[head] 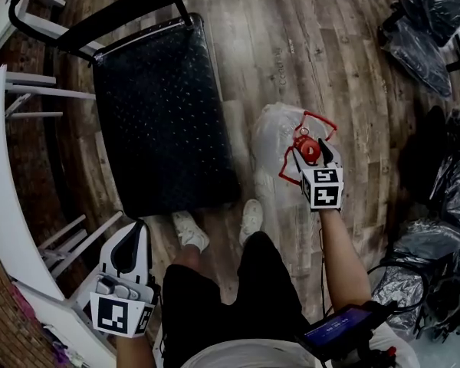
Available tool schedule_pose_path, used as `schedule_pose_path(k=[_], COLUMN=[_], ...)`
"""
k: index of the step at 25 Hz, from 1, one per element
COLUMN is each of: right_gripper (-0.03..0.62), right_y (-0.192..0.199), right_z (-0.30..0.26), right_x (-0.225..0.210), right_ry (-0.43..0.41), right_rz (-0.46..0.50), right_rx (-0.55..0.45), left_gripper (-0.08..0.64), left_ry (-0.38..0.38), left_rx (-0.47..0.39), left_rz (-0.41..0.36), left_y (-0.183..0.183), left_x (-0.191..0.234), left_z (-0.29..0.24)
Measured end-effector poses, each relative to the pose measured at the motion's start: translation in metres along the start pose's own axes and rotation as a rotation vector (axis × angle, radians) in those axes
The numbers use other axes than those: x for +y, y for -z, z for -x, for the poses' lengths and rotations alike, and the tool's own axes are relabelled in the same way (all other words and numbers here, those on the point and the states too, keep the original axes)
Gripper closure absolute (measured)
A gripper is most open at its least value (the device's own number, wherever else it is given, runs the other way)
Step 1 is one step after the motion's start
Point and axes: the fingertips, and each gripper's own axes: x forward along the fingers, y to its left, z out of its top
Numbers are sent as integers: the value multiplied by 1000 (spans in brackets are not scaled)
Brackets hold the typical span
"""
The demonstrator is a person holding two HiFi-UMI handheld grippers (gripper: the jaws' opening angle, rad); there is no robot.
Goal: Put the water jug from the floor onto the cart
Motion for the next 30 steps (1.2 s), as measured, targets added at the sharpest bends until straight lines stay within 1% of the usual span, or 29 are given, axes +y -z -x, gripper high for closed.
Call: schedule_pose_path(k=[4,7,10,16,18,21,25,28,30], right_gripper=[284,284,284,284,284,284,284,284,284], right_y=[-4,-18,-42,-109,-129,-161,-206,-228,-242], right_z=[15,42,73,133,153,180,200,204,200], right_x=[0,2,4,23,37,67,111,150,182], right_ry=[21,45,63,65,64,38,-26,-80,-127], right_rz=[-4,-19,-12,63,72,89,119,143,175], right_rx=[-6,-26,-36,-77,-90,-110,-136,-144,-145], left_gripper=[560,558,560,560,560,560,560,560,558], left_ry=[-9,-29,-48,-72,-85,-114,-156,-190,-222], left_rx=[-14,-25,-61,-126,-138,-130,-137,-145,-145], left_rz=[-8,-11,4,21,35,35,69,79,100], left_y=[-11,-19,-32,-55,-58,-61,-70,-73,-71], left_x=[4,10,17,39,53,78,108,130,143], left_z=[4,8,14,32,42,59,88,111,129])
